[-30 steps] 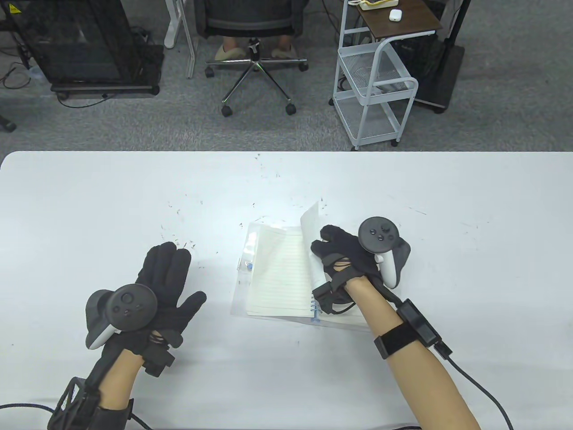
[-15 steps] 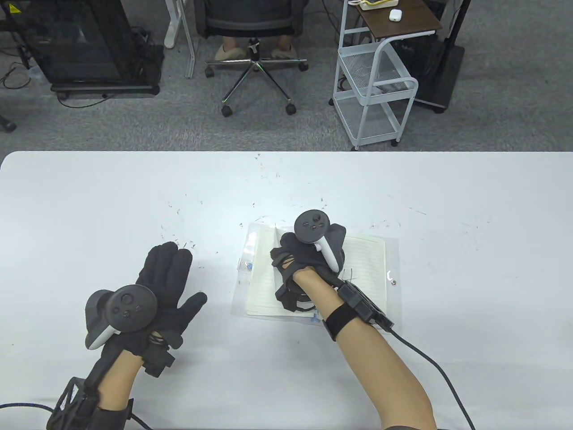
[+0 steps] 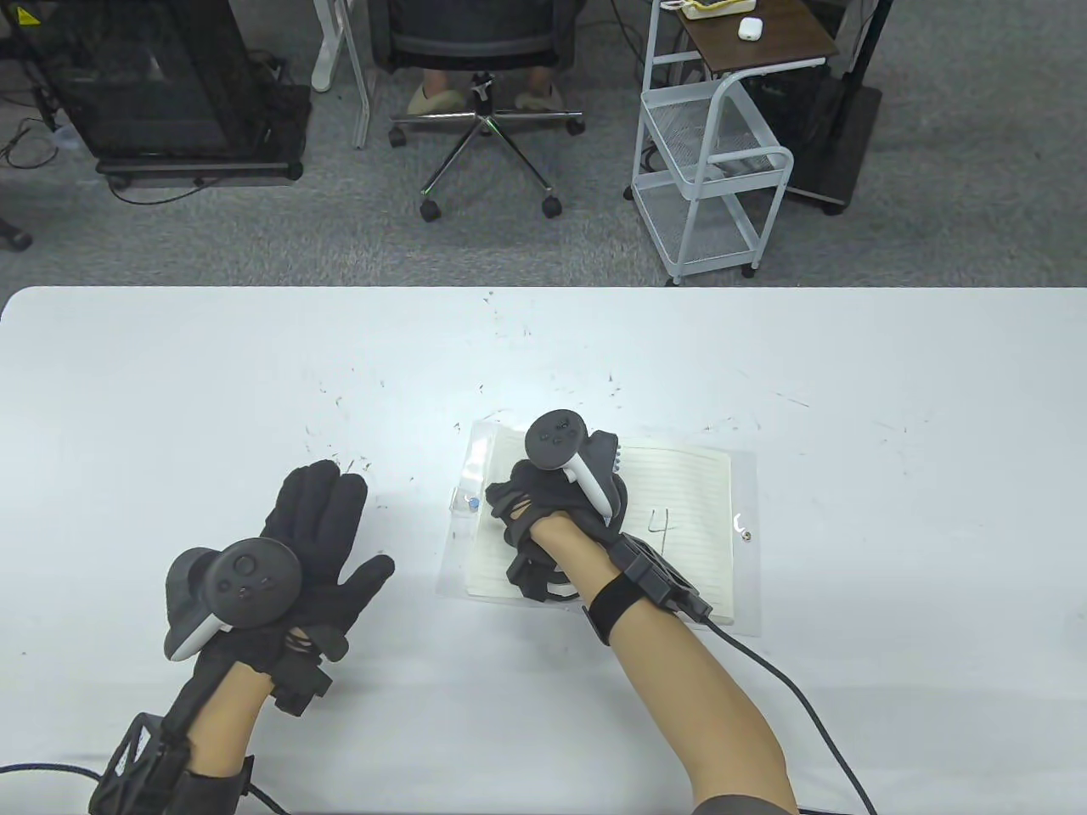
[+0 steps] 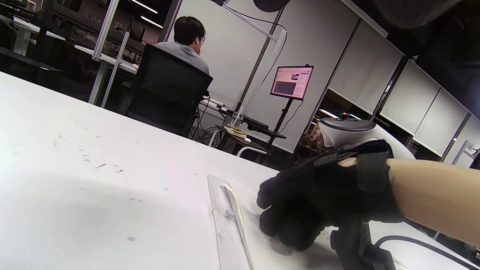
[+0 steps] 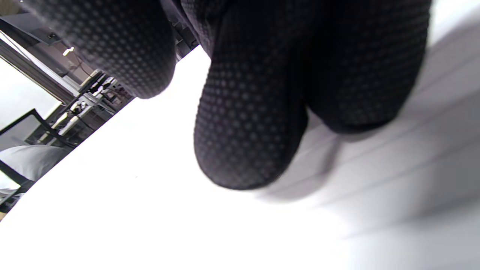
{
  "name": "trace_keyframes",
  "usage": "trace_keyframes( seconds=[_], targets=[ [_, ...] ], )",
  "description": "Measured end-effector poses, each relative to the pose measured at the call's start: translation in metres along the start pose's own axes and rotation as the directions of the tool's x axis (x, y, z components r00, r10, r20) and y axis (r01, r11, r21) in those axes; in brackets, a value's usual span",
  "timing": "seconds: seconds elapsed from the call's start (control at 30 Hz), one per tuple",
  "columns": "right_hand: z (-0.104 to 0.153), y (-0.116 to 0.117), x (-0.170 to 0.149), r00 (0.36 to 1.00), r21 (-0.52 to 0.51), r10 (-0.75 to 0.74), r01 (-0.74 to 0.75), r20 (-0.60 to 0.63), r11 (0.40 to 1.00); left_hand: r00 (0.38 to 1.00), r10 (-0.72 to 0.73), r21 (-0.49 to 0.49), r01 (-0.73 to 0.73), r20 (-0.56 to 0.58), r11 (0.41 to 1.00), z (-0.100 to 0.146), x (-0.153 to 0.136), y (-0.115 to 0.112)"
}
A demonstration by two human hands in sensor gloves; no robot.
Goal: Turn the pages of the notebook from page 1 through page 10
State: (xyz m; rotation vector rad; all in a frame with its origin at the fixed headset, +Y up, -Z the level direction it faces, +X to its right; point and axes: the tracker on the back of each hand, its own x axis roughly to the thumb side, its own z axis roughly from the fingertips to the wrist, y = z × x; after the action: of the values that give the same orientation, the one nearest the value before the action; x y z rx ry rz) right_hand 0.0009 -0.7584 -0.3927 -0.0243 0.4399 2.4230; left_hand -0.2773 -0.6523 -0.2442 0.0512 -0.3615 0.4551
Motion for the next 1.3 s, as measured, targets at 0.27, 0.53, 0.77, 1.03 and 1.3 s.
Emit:
trace_keyframes(
  seconds=[0.27,0.53,0.77,1.03,1.3],
  targets=[
    [0.021,-0.036,-0.016,0.994,-0.028,-0.091,0.093,0.057,0.995,1.0,0.0,0.006,0.0,-0.003,1.0,0.0,0.0,0.001],
    [0.053,-0.096,-0.065,0.997,-0.117,0.012,-0.003,0.078,0.993,1.0,-0.005,0.002,0.005,-0.003,1.0,0.0,0.0,0.0],
    [0.063,-0.099,-0.125,0.952,-0.089,0.307,-0.307,-0.005,0.948,1.0,-0.009,-0.007,0.009,-0.01,1.0,0.0,0.001,-0.001],
    [0.06,-0.076,-0.152,0.898,0.1,0.44,-0.435,-0.026,0.895,1.0,-0.011,-0.017,0.011,-0.014,1.0,-0.001,0.001,-0.002],
    [0.063,-0.068,-0.147,0.906,0.096,0.423,-0.419,-0.02,0.903,1.0,-0.01,-0.021,0.01,-0.017,1.0,-0.001,0.001,-0.003]
  ],
)
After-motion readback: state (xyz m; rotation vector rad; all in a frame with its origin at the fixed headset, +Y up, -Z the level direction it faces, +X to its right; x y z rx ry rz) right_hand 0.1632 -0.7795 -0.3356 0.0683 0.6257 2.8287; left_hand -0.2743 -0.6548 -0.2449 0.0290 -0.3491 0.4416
